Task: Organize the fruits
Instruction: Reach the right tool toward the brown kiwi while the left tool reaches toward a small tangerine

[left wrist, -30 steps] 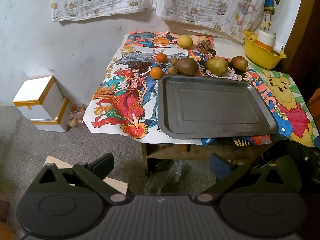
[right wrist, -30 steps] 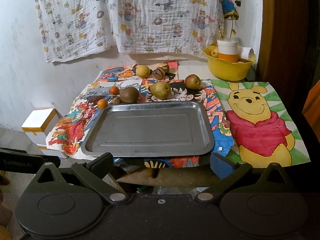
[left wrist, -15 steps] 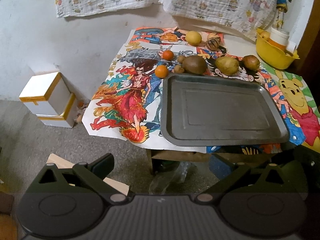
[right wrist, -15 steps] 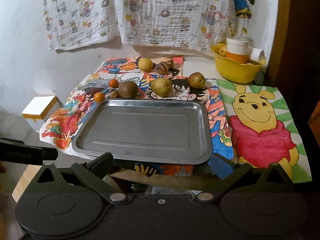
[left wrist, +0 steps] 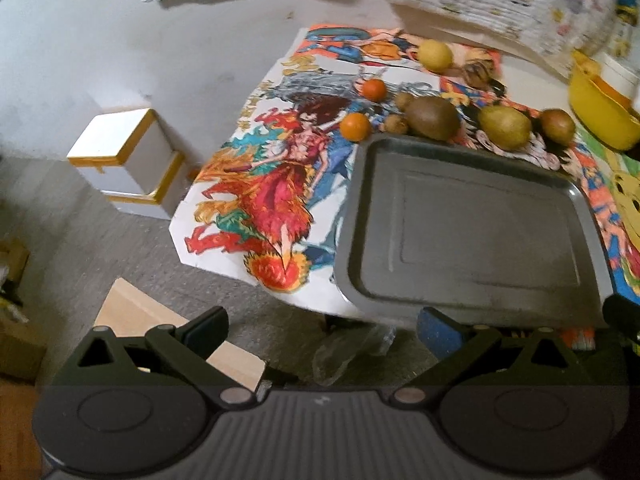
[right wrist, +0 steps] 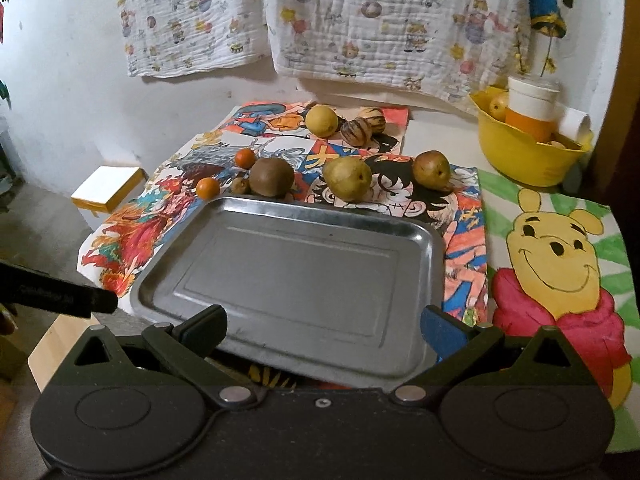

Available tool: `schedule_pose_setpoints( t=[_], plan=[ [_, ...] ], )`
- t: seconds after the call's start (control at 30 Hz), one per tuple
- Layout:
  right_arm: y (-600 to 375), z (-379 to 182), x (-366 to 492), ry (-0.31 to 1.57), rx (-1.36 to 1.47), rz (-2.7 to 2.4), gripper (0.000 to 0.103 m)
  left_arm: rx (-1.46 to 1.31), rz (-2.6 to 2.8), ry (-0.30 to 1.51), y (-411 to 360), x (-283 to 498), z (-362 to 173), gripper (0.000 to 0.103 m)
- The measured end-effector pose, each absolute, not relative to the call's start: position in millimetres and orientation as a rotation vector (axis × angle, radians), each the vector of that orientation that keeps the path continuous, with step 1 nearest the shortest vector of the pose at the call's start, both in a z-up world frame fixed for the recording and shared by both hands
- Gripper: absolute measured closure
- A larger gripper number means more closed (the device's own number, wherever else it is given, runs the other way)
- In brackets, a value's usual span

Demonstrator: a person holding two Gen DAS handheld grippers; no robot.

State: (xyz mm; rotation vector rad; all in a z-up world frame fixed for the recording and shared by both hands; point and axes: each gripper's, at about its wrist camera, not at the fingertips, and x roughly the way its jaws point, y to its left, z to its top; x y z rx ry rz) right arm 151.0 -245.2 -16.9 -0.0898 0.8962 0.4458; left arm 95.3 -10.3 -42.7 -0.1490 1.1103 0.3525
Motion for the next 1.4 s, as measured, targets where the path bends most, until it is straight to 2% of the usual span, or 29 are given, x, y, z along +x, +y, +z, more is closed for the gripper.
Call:
schedule_pose_setpoints(
  t=[0.33,0.57,0.8,1.1,1.4],
  plan=[
    [-253.0,-17.6,186.4,0.898,-0.097,0.472,0.000,-0.250,0.480,1.134,8.9,126.7,-35.9,0.001],
    [-249.6,-24.0,199.2,0.938,-0.098,0.464,0.000,-0.218,0.467,1.125,23.7,150.9,-31.6,0.001],
    [-233.1,-27.9,225.0,0.969,-0.140,0.430,0.000,-0.036,0.239,1.134,27.2,185.3,-41.8,0.001],
    [-170.8,-35.8,263.3,1.026,-0.342,0.479,0.001,0.049,0.107,1.149,55.1,241.8,-64.5,0.001],
    [-106.2,-50.9,295.2,1.053,-0.531,0.590,0.001,0.256,-0.069,1.129,66.1,275.6,-86.3,0.001]
  ],
)
